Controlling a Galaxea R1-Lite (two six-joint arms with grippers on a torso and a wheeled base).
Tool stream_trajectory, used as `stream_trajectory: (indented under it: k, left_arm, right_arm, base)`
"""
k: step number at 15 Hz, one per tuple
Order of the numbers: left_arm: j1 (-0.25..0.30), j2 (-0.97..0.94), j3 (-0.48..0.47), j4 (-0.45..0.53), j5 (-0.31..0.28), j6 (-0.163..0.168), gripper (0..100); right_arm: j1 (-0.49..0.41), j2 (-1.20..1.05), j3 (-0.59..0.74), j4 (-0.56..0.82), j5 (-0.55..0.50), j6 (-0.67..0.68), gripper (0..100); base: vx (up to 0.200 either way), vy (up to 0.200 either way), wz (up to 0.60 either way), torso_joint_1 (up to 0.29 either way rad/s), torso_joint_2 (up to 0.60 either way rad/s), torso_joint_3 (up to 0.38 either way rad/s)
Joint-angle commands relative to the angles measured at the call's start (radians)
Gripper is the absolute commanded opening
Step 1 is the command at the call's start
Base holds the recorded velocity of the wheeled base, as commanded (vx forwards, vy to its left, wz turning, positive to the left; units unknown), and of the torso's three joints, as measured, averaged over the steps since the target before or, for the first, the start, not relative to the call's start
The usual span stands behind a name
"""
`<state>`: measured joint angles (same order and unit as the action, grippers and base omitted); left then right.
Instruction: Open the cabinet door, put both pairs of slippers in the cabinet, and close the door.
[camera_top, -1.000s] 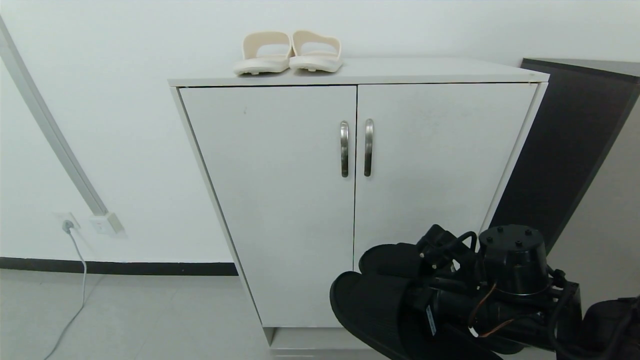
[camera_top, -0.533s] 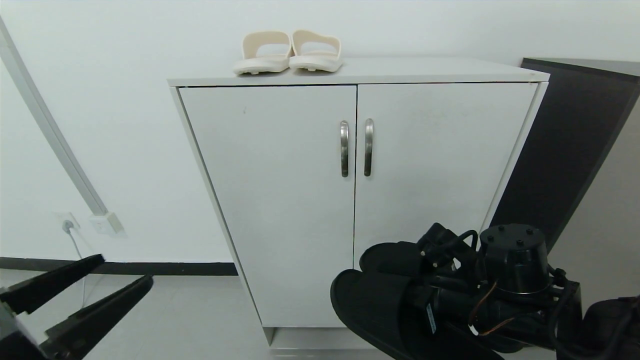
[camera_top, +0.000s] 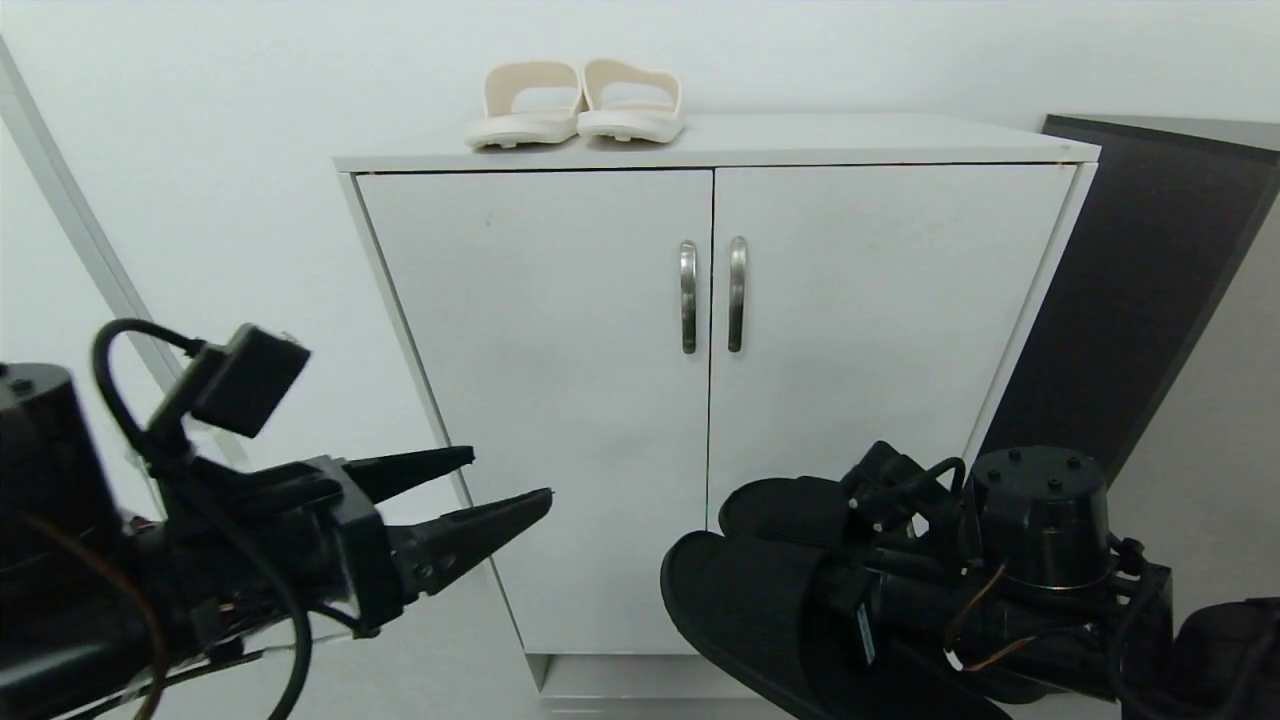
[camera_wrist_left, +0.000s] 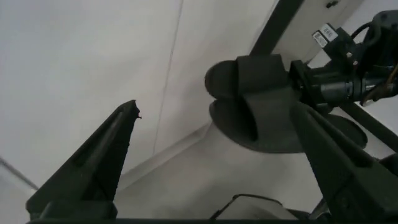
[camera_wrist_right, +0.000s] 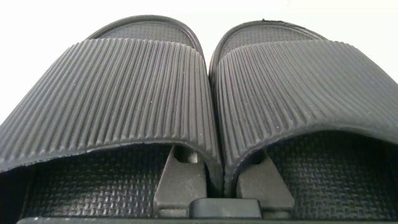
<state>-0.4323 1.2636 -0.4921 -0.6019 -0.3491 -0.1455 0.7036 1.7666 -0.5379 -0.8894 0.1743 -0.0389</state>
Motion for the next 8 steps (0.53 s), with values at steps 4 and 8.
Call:
stream_trajectory:
  k: [4, 8]
  left_arm:
    - [-0.123, 0.246, -0.290, -0.006, -0.001, -0.048, 100]
    - [-0.187, 0.333, -0.503, 0.005, -0.007, -0.163, 100]
  right_arm:
    - [0.008, -0.006, -0.002, 0.001, 0.002, 0.001, 0]
    - [0.016, 0.014, -0.001, 0.001, 0.004, 0.004, 0]
  base:
    - [0.000, 0.000, 0.00, 0.000, 0.00, 0.000]
    - [0.000, 0.000, 0.00, 0.000, 0.00, 0.000]
